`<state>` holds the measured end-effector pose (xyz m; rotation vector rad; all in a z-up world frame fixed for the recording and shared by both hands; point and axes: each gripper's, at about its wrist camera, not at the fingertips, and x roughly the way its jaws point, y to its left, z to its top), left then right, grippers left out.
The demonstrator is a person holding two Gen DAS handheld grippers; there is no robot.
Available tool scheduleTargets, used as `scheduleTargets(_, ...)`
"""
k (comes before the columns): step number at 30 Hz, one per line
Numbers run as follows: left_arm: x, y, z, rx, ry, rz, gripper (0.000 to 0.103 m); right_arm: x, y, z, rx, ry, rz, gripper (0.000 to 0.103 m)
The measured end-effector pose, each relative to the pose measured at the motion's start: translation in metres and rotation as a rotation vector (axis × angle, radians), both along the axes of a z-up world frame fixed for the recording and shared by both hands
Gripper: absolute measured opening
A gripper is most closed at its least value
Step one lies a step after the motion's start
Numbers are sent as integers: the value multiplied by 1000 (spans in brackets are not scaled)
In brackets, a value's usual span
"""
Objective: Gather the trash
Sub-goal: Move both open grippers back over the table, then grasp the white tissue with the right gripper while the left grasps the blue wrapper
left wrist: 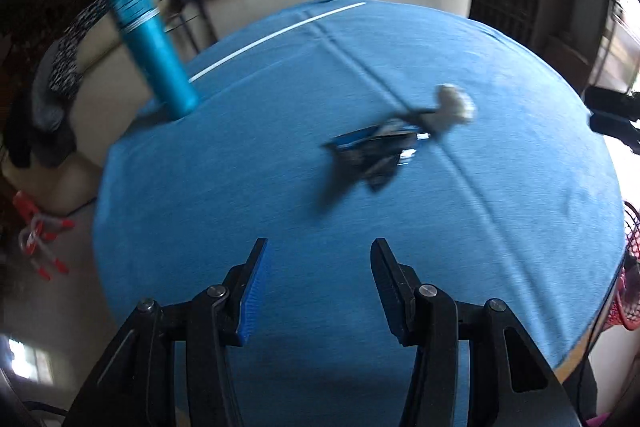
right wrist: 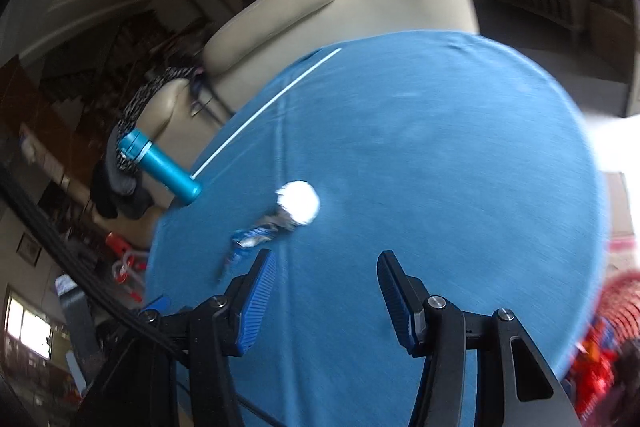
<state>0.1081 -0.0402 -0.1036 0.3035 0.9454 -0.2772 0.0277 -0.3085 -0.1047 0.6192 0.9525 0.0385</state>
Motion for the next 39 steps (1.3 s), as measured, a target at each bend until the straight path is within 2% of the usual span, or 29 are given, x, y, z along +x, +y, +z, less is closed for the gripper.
scheduleTargets(4, 8, 20, -6, -12, 13, 34, 52, 53, 16, -25, 33, 33, 34, 57)
scheduleTargets(10, 13, 32, -7, -48, 37, 48, 52, 112, 21, -76, 138, 121, -5, 56)
scheduleTargets(11, 14, 31, -6, -52, 37, 45, 52, 119, 23, -84, 155, 137, -9, 51)
scheduleTargets(12, 16, 30, -4, -63, 40, 39, 52, 127, 27, -94, 162, 157, -8, 40)
scheduleTargets(13, 18, 29, -2, -76, 43, 32, 52, 133, 31, -103, 157, 187, -4, 38)
scheduleTargets(14, 20, 26, 2, -93, 45, 21, 52, 136, 33, -106, 148, 203, -8, 29)
scheduleTargets(16, 23, 22, 8, -113, 38, 1, 53, 135, 40, -106, 122, 198, -7, 28)
scheduleTargets(18, 29, 9, 13, -136, 32, -31, 67, 127, 44, -99, 78, 168, 0, 28)
scheduleTargets(20, 35, -4, 16, -167, 23, -70, 71, 119, 44, -91, 37, 142, 9, 28)
scheduleTargets(24, 51, -42, 11, -153, 13, -149, 77, 91, 33, -79, 34, 114, 20, 28)
scheduleTargets(26, 61, -60, 0, -124, 42, -153, 77, 80, 28, -75, 29, 113, 26, 28)
scheduleTargets(30, 72, -79, -18, -118, 93, -164, 77, 51, 16, -68, 33, 108, 23, 28)
scheduleTargets(31, 73, -82, -21, -125, 101, -168, 75, 44, 13, -67, 34, 105, 18, 28)
scheduleTargets(32, 75, -84, -24, -138, 111, -171, 65, 38, 10, -64, 35, 102, 15, 28)
scheduleTargets(33, 77, -86, -28, -137, 130, -164, 45, 34, 9, -64, 39, 99, 10, 28)
scheduleTargets(34, 81, -87, -32, -131, 157, -156, 36, 30, 7, -63, 45, 95, 5, 28)
scheduleTargets(35, 85, -87, -35, -132, 166, -145, 33, 27, 7, -63, 50, 92, 2, 28)
scheduleTargets(39, 87, -82, -36, -142, 147, -128, 28, 16, 6, -59, 57, 76, -2, 28)
